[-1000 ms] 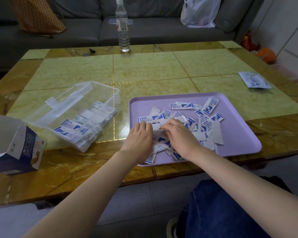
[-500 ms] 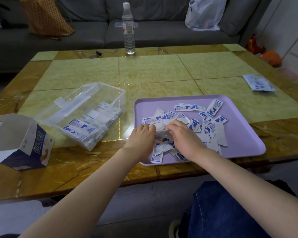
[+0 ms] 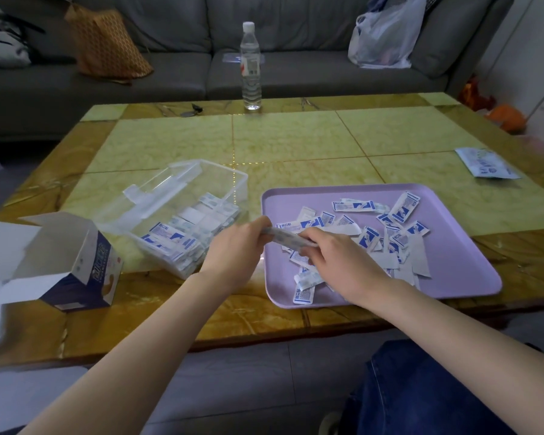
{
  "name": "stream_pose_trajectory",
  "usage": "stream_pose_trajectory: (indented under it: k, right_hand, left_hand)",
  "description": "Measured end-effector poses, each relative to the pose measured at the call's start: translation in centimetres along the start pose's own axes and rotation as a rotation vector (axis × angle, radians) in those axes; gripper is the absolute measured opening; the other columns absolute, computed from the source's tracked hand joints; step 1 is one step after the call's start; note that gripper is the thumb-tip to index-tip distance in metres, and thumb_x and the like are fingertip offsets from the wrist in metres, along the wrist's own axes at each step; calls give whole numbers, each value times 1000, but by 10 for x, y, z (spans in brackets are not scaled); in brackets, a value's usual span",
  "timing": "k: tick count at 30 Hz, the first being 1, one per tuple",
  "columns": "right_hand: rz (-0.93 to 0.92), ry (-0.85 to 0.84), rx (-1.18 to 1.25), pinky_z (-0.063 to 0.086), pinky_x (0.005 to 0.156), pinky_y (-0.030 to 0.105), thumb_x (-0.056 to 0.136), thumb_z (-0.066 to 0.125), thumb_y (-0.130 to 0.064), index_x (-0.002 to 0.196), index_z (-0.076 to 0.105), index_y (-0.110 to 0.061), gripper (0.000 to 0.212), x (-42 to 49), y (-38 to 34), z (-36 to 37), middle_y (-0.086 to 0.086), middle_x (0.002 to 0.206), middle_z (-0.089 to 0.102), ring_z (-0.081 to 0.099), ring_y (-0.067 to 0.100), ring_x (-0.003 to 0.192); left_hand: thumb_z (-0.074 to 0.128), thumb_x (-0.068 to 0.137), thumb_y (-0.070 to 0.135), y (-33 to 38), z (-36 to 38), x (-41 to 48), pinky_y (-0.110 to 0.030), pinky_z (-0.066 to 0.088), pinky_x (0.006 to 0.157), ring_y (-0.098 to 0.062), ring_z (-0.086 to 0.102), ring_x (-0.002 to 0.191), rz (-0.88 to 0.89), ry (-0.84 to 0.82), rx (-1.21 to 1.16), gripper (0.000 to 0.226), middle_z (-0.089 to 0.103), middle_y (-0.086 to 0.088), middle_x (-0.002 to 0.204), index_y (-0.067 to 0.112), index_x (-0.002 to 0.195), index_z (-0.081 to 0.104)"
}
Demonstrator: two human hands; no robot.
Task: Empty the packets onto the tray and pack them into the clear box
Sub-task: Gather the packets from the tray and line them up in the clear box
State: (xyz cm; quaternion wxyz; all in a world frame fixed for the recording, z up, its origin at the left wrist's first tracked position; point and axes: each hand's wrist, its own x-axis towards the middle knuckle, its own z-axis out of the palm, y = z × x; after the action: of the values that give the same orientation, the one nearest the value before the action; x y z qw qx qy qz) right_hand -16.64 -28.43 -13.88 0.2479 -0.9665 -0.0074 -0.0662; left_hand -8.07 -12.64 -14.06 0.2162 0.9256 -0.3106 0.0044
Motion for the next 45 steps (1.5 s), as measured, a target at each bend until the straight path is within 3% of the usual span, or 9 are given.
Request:
stream_pose_trajectory:
  k: [4, 10, 17, 22, 27, 32, 37, 42, 45]
  right_hand:
    - [6, -4, -30, 39, 54, 28, 97, 46, -28, 111, 56, -17, 20, 3, -14, -7, 0, 87, 66, 52, 13, 62]
    - [-28, 80, -201, 34, 64, 29, 97, 45, -31, 102, 58, -17, 20, 18, -33, 0, -3, 93, 62, 53, 19, 91]
    - [13, 131, 68, 38, 59, 28, 94, 54, -22, 96, 66, -13, 15, 39, -43, -14, 4, 77, 66, 55, 18, 67]
    - [32, 135, 151, 34, 53, 15, 92, 58, -21, 92, 69, -5, 20, 53, -54, -20, 4, 70, 63, 50, 12, 60]
    - [-17, 130, 205, 44, 71, 33, 89, 62, -22, 93, 72, -4, 20, 77, -84, -14, 13, 86, 71, 64, 29, 84]
    - [6, 41, 163, 48, 67, 33, 87, 63, -23, 88, 72, -5, 20, 111, -107, 14, 15, 83, 70, 62, 26, 75]
    - [135, -211, -16, 28, 48, 28, 85, 64, -22, 52, 53, -12, 36, 138, -119, 38, 2, 52, 41, 39, 18, 53]
    - [256, -349, -109, 46, 61, 28, 85, 63, -23, 56, 36, -12, 41, 153, -120, 58, 3, 52, 37, 45, 18, 50]
    - [306, -373, -141, 41, 47, 20, 85, 64, -22, 56, 40, -11, 39, 158, -121, 65, 4, 51, 44, 49, 15, 42]
  left_hand:
    - [42, 98, 28, -11, -11, -6, -35, 37, 58, -28, 54, 76, 1, -5, -22, 15, 56, -1, 74, 22, 84, 43]
    - [42, 97, 32, -13, -27, -12, -33, 34, 61, -24, 48, 74, 63, 12, 40, 15, 43, 3, 71, 21, 89, 48]
    - [52, 93, 33, -41, -39, -19, -32, 34, 92, -22, 46, 113, -121, 190, 43, 43, 49, -1, 120, 17, 130, 39]
    - [51, 91, 20, -55, -41, -29, -29, 34, 87, -20, 52, 104, -196, 144, 23, 36, 57, 1, 117, 18, 126, 49]
    - [48, 92, 13, -62, -46, -42, -26, 38, 74, -17, 57, 90, -179, 162, -22, 25, 61, 2, 106, 17, 113, 61]
    - [50, 94, 17, -71, -57, -61, -16, 32, 58, -6, 48, 81, -120, 124, -1, 20, 55, 10, 101, 22, 110, 61]
    - [45, 96, 29, -87, -69, -71, -27, 28, 92, -16, 40, 110, -151, 178, 65, 24, 50, 3, 111, 21, 115, 58]
    - [46, 95, 24, -103, -69, -77, -30, 29, 99, -21, 37, 114, -265, 228, 109, 29, 43, -4, 120, 16, 122, 52]
    - [44, 96, 28, -104, -67, -80, -30, 30, 99, -22, 36, 116, -283, 206, 105, 32, 41, -6, 122, 14, 124, 49]
